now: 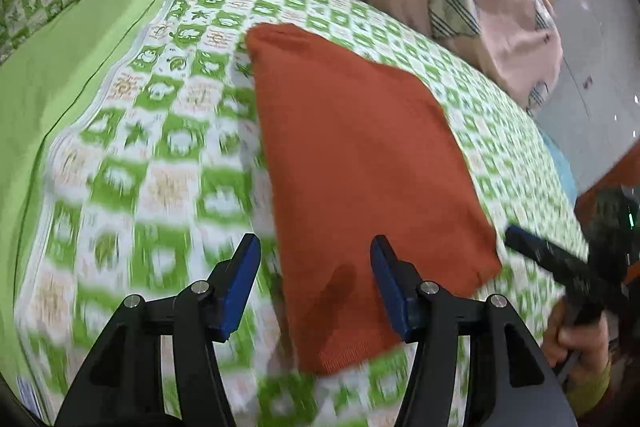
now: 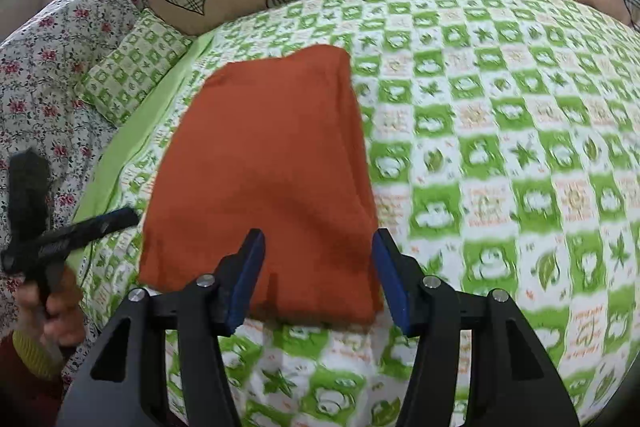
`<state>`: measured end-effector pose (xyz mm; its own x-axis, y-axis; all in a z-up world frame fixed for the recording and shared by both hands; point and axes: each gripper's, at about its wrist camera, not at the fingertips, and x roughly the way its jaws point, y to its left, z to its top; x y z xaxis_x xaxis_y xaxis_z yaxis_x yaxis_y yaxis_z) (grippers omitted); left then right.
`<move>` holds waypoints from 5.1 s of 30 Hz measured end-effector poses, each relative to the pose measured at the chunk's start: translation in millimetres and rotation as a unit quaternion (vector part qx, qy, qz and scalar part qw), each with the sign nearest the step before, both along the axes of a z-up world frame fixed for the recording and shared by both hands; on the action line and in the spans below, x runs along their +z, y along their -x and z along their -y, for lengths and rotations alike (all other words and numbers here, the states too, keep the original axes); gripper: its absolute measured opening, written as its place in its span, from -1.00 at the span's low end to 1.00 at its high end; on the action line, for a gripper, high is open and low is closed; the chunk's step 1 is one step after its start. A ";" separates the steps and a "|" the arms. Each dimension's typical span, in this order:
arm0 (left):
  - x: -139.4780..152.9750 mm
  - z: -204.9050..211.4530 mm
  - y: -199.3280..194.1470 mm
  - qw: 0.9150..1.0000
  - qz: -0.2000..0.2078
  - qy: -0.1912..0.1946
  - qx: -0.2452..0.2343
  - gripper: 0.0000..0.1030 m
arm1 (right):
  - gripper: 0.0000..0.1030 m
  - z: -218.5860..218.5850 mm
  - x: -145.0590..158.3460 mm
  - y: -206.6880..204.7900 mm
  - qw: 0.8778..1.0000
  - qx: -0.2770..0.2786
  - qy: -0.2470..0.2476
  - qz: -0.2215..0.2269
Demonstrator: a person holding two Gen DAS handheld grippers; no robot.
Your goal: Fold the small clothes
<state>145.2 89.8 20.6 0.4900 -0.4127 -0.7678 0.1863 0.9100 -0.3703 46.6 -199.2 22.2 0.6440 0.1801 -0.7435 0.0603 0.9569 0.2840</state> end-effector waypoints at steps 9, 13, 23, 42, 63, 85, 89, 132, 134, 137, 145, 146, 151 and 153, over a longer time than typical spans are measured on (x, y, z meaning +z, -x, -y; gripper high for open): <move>-18.8 -2.0 -122.4 0.997 -0.045 0.057 0.017 0.12 | 0.11 -1.2 -2.9 -38.8 1.000 0.011 -0.011 -0.006; -15.3 3.8 -156.4 0.999 -0.017 0.034 0.031 -0.37 | 0.11 0.2 -8.0 -46.4 1.000 0.014 -0.019 -0.010; 12.2 0.5 -194.7 0.995 0.048 -0.037 0.074 -0.38 | 0.11 8.3 -9.8 -49.7 1.000 0.007 -0.030 -0.007; 13.3 14.5 -18.3 0.997 0.032 -0.062 0.036 -0.12 | -0.06 3.4 -15.3 -61.8 0.999 0.006 -0.032 -0.019; -6.0 41.4 111.0 0.982 0.032 -0.185 0.011 0.58 | 0.42 -39.5 -1.8 44.0 0.999 0.022 0.041 -0.010; -1.0 41.7 109.9 0.976 0.028 -0.215 0.027 0.61 | 0.65 -62.2 -8.0 55.1 0.996 0.052 0.065 -0.006; -0.5 46.5 103.5 0.975 0.030 -0.220 0.027 0.62 | 0.65 -69.2 -6.0 44.3 0.995 0.063 0.078 -0.006; 7.8 61.0 58.7 0.967 0.030 -0.249 0.040 0.66 | 0.73 -73.8 -0.8 -17.8 0.992 0.093 0.080 -0.028; 8.5 62.1 58.0 0.967 0.031 -0.249 0.039 0.66 | 0.73 -72.1 -0.3 -18.8 0.992 0.094 0.078 -0.027; 8.5 63.4 57.5 0.967 0.032 -0.249 0.039 0.66 | 0.73 -71.2 -0.4 -19.5 0.992 0.095 0.077 -0.027; 7.0 63.6 55.3 0.968 0.026 -0.245 0.042 0.66 | 0.74 -68.1 -2.3 -22.6 0.993 0.094 0.072 -0.028; 7.0 63.8 55.0 0.968 0.026 -0.245 0.042 0.66 | 0.74 -68.2 -2.7 -22.8 0.993 0.093 0.072 -0.029; 8.8 64.1 54.4 0.969 0.030 -0.241 0.042 0.66 | 0.74 -67.0 -2.1 -24.5 0.993 0.093 0.069 -0.027; 9.9 65.5 54.6 0.969 0.032 -0.242 0.042 0.66 | 0.74 -67.6 -1.2 -24.6 0.993 0.093 0.069 -0.025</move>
<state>90.7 24.3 30.4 0.5592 0.0314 -0.8285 0.1119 0.9873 0.1129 71.1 -131.7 20.9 0.5700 0.1871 -0.8000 -0.1107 0.9823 0.1508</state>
